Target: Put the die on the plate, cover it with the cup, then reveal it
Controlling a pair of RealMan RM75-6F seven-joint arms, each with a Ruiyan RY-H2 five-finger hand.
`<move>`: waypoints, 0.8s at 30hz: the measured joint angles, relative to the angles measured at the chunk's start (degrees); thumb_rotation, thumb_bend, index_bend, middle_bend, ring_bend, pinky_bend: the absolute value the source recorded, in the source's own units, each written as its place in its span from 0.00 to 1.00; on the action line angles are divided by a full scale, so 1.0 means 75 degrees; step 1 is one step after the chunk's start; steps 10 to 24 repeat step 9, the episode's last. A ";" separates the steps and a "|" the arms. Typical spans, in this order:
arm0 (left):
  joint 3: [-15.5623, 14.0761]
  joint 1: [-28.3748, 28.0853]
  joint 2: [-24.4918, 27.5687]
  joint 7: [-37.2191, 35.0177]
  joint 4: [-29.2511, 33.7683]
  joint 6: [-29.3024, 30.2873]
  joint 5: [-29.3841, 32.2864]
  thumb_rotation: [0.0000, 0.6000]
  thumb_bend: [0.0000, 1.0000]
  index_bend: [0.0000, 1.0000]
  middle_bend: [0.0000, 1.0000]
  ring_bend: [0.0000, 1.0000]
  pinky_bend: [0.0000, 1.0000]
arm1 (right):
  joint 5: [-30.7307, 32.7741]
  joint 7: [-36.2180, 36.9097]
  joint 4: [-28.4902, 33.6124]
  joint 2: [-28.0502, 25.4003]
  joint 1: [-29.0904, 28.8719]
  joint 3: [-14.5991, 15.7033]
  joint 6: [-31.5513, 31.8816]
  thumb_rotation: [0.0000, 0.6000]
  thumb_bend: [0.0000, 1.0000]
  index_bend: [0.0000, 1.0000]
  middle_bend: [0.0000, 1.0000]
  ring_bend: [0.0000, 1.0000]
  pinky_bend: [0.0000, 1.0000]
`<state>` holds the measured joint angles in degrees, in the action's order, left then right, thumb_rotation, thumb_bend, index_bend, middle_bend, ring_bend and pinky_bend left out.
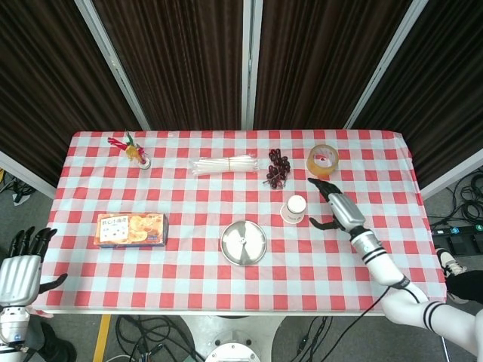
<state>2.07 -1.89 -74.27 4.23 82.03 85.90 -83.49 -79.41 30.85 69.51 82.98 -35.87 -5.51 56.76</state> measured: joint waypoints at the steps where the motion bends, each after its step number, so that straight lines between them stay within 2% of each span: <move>1: 0.0004 -0.0008 -0.0006 -0.0007 -0.0011 -0.0002 -0.0004 1.00 0.00 0.14 0.13 0.02 0.02 | -0.0037 -0.0142 0.0123 -0.0136 0.0155 0.0022 0.0285 1.00 0.24 0.00 0.12 0.00 0.00; 9: 0.0045 -0.0095 -0.0041 0.0121 -0.0016 -0.0046 -0.0030 1.00 0.00 0.14 0.13 0.02 0.02 | -0.0203 -0.2107 0.1515 -0.1485 0.2191 0.0519 0.2879 1.00 0.24 0.02 0.12 0.00 0.00; 24: 0.0045 -0.0095 -0.0041 0.0121 -0.0016 -0.0046 -0.0030 1.00 0.00 0.14 0.13 0.02 0.02 | -0.0203 -0.2107 0.1515 -0.1485 0.2191 0.0519 0.2879 1.00 0.24 0.02 0.12 0.00 0.00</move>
